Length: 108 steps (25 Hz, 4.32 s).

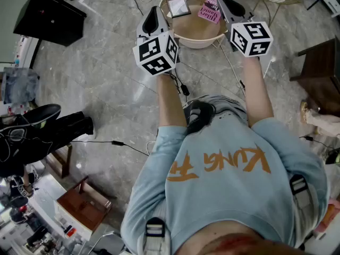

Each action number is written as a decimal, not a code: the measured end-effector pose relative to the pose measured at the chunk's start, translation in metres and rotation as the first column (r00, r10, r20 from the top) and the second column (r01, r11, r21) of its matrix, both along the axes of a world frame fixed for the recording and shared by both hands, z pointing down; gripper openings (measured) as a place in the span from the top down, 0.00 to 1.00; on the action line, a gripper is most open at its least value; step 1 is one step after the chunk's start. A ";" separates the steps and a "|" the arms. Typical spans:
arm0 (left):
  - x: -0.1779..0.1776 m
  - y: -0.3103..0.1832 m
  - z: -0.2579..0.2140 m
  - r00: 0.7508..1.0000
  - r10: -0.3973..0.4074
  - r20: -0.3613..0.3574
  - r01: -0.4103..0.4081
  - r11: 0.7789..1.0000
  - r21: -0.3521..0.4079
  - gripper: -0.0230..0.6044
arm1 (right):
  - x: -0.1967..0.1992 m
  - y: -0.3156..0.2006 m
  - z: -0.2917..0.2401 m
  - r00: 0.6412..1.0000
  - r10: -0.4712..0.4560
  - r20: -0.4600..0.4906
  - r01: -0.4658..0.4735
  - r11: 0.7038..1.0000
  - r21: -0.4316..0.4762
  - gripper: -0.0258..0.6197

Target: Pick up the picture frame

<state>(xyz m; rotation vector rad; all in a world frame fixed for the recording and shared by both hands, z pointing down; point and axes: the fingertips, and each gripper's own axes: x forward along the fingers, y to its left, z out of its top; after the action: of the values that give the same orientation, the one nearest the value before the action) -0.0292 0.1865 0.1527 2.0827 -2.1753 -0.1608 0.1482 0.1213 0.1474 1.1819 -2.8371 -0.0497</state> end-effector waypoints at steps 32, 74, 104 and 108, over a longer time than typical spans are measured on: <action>-0.027 0.034 0.025 0.999 -0.029 -0.021 0.029 0.999 -0.028 0.93 | -0.001 0.031 0.022 0.997 0.056 -0.046 -0.057 0.998 -0.028 0.96; -0.083 -0.054 0.038 0.998 -0.047 -0.032 0.044 0.996 -0.076 0.93 | -0.091 -0.074 0.023 0.997 -0.057 -0.048 0.057 0.998 0.008 0.96; -0.066 -0.404 0.227 0.983 0.003 -0.186 -0.094 0.872 -0.481 0.93 | -0.092 -0.439 0.211 0.999 0.022 0.042 -0.002 0.904 -0.428 0.96; -0.073 -0.412 0.227 0.977 -0.012 -0.214 -0.099 0.862 -0.497 0.93 | -0.099 -0.448 0.218 0.998 0.013 0.060 0.017 0.883 -0.470 0.96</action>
<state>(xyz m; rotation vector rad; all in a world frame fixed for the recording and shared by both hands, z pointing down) -0.1020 -0.2253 0.3798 1.7239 -1.7947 0.1738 0.0489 -0.3264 0.3651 1.0774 -2.6640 0.6498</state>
